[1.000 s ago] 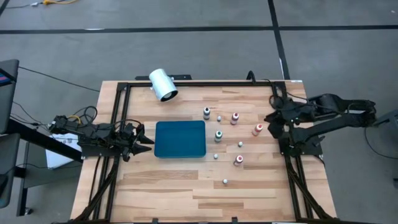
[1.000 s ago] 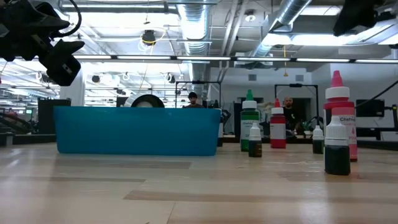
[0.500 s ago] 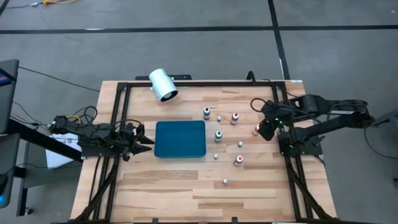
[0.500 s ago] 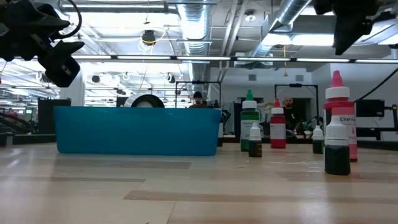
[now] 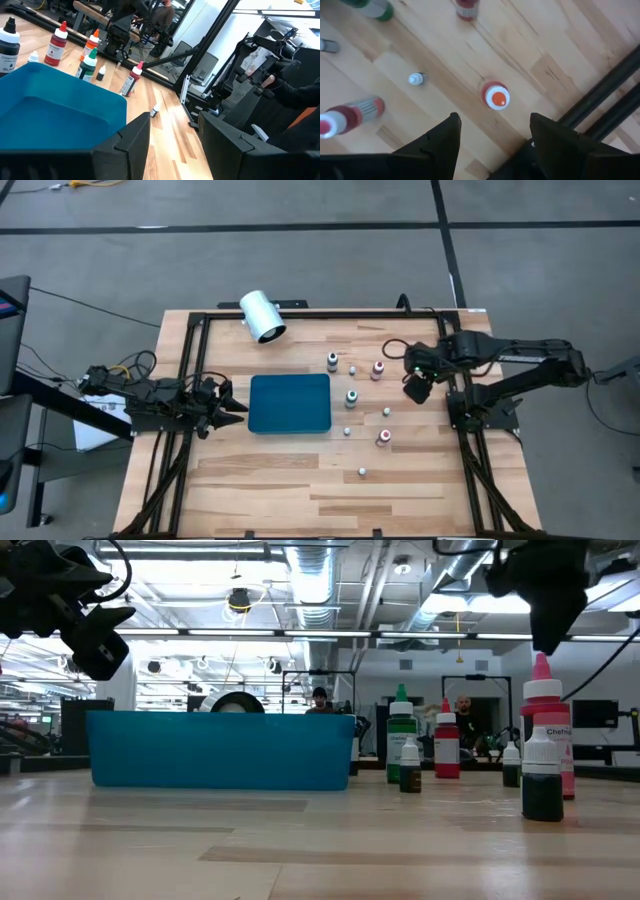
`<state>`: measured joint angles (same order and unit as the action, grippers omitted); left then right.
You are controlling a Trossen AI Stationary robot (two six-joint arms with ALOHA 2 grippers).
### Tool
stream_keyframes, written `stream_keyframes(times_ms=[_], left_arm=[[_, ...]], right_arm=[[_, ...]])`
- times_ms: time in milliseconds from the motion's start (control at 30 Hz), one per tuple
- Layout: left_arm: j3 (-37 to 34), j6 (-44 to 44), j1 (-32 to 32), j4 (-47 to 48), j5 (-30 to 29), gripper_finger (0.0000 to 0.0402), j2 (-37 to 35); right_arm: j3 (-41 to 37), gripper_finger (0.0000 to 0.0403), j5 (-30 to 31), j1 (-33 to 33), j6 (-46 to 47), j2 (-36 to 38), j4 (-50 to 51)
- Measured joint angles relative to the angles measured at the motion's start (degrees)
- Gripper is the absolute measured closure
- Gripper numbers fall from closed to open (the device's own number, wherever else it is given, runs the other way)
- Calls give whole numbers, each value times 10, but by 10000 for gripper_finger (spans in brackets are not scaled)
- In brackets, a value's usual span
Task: Pick & Place food coloring
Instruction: Put the large orange food coloring bottle into the bin
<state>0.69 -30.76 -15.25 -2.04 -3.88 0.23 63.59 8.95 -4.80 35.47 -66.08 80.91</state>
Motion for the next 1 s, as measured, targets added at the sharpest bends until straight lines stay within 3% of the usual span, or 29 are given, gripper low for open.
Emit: stream_keyframes(times_ms=[733,1000], left_arm=[[0,-4,0,0,0,242,0],[0,-4,0,0,0,242,0]], right_arm=[[0,174,-30,-40,1,-181,3],[-42,175,-31,-40,1,-195,-13]])
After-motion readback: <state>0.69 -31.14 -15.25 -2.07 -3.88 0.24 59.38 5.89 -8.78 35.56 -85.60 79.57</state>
